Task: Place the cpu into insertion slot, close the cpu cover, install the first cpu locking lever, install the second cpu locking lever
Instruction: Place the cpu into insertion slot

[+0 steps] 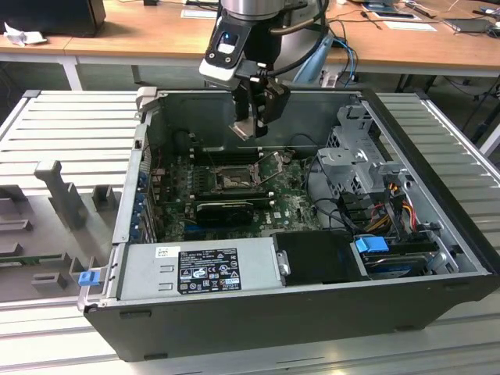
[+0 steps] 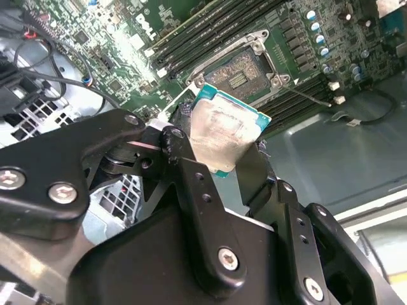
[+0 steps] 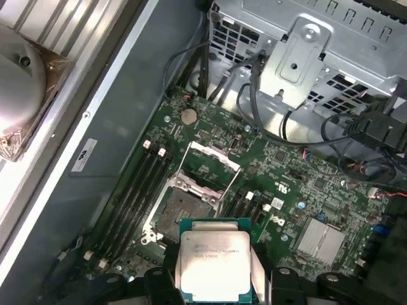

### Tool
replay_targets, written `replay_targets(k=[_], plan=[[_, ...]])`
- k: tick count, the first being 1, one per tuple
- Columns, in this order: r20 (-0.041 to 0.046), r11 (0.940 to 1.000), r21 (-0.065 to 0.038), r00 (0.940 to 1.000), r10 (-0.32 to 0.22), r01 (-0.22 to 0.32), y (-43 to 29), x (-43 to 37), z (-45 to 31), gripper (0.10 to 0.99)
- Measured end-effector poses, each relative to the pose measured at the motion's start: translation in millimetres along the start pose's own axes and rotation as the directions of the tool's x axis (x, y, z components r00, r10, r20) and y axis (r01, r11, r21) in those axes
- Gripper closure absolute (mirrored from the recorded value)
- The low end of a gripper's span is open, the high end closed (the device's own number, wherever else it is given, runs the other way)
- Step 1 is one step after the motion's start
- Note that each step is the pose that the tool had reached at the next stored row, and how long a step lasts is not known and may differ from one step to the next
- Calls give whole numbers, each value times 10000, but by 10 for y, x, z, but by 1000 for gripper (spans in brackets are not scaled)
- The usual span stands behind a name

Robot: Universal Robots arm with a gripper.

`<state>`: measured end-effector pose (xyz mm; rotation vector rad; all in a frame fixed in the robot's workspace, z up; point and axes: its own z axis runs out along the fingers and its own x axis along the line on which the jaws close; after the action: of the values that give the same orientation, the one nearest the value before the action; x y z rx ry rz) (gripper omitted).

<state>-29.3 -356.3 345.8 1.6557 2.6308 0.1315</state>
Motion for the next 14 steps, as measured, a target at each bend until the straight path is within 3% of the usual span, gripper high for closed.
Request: replay_targets(k=[3, 7, 11, 14], plan=[[57, 9980, -13, 9979, 639, -638, -1, 0, 14, 561], [119, 9906, -34, 9906, 1366, -1366, -3, 0, 31, 561], [169, 9808, -53, 9807, 1950, -1949, -4, -1, 42, 561], [213, 9690, -74, 9688, 2471, -2470, -5, -1, 52, 561]])
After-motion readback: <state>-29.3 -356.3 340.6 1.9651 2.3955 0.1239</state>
